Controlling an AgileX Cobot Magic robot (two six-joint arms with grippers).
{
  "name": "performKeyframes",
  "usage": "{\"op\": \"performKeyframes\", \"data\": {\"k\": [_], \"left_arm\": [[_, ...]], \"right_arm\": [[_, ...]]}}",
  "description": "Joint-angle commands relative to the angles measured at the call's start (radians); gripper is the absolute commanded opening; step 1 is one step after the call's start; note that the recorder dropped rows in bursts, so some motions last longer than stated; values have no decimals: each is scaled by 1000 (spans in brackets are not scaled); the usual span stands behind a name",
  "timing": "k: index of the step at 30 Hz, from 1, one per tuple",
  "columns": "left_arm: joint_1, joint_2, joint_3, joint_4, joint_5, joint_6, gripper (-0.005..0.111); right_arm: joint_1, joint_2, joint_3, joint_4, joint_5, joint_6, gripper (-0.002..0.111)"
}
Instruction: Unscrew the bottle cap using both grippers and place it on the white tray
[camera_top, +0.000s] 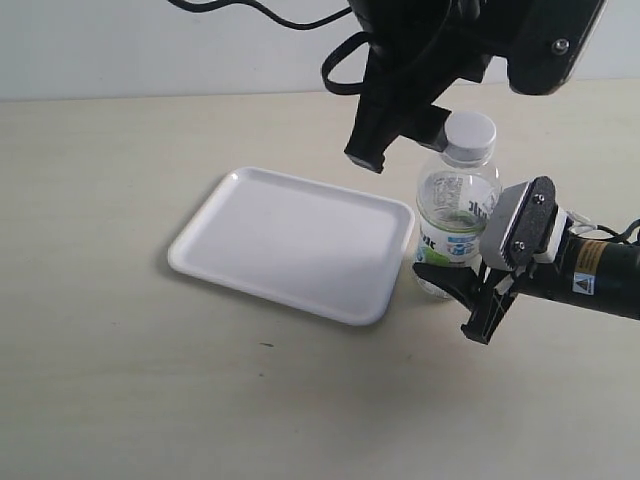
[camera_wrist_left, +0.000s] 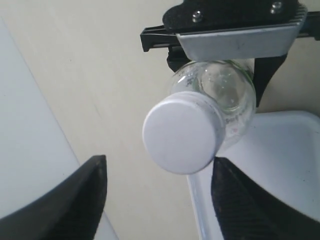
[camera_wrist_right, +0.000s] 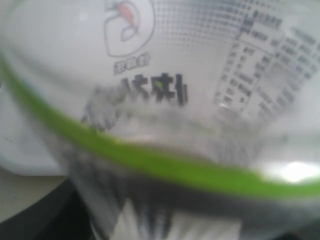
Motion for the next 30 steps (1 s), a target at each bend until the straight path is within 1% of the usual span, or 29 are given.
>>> {"op": "performKeyframes", "data": {"k": [1, 5, 10, 17, 22, 30], "left_arm": [[-6, -4, -7, -50, -24, 0, 59], [-6, -4, -7, -81, -22, 0, 59], [-6, -4, -7, -74, 39, -5, 59], [-6, -4, -7, -78, 25, -14, 59], [-6, -4, -7, -78, -13, -100, 59], [-6, -4, -7, -76, -11, -263, 59]], "right_arm": [[-3, 9, 0, 8, 125, -32, 0], [-3, 9, 0, 8, 125, -32, 0], [-3, 9, 0, 8, 125, -32, 0], [-3, 9, 0, 8, 125, -32, 0], [-3, 9, 0, 8, 125, -32, 0], [-3, 9, 0, 6, 125, -32, 0]]}}
